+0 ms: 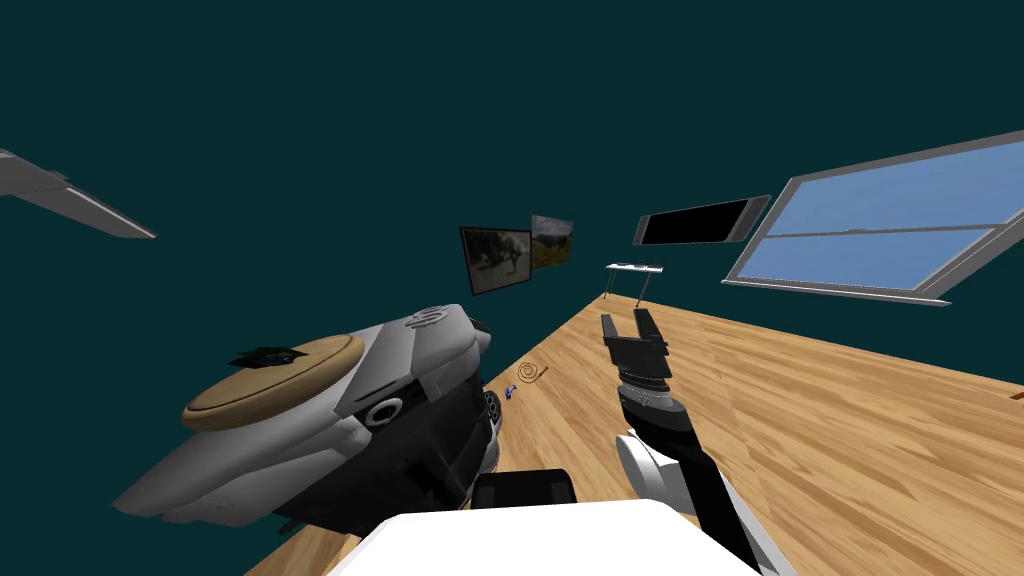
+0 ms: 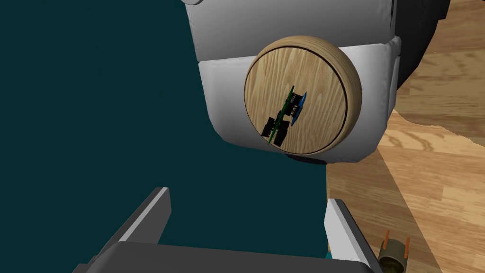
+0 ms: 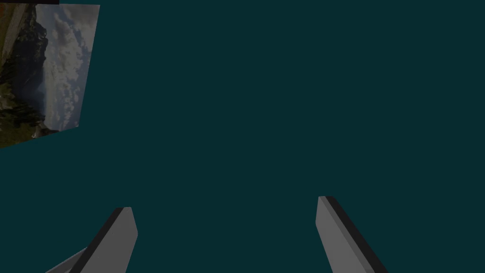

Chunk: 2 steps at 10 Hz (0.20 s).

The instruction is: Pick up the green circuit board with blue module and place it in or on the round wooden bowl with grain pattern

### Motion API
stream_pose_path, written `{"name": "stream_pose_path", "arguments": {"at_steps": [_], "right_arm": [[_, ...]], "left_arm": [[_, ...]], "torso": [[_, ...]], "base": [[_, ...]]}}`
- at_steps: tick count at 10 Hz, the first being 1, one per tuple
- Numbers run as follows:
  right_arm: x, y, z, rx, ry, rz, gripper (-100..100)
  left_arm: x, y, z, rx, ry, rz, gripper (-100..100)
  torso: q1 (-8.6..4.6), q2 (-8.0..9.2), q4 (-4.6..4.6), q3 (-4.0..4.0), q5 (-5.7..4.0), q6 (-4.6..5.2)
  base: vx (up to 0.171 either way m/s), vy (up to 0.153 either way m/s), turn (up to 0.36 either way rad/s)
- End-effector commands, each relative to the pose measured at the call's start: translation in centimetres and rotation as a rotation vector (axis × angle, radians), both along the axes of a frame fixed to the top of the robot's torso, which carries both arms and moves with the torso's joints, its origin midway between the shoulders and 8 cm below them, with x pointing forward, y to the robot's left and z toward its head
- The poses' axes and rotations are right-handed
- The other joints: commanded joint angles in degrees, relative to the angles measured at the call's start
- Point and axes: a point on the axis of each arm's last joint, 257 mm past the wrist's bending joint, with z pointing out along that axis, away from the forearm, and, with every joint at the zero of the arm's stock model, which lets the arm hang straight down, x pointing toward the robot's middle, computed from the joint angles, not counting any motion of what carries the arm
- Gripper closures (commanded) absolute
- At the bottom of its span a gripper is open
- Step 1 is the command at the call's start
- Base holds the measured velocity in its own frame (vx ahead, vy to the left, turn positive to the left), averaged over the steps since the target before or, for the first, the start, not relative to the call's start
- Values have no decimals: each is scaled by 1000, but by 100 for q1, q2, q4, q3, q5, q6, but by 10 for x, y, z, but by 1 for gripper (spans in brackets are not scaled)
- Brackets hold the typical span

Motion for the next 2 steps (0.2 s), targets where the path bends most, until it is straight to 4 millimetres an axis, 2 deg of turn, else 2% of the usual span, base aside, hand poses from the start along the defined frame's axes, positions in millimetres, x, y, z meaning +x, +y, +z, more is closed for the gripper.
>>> {"name": "stream_pose_path", "arguments": {"at_steps": [1, 2], "right_arm": [[0, 0, 0, 0, 0, 0, 0], [0, 0, 0, 0, 0, 0, 0]], "left_arm": [[0, 0, 0, 0, 0, 0, 0], [0, 0, 0, 0, 0, 0, 0]], "torso": [[0, 0, 0, 0, 0, 0], [0, 0, 0, 0, 0, 0]], "base": [[0, 0, 0], [0, 0, 0]]}}
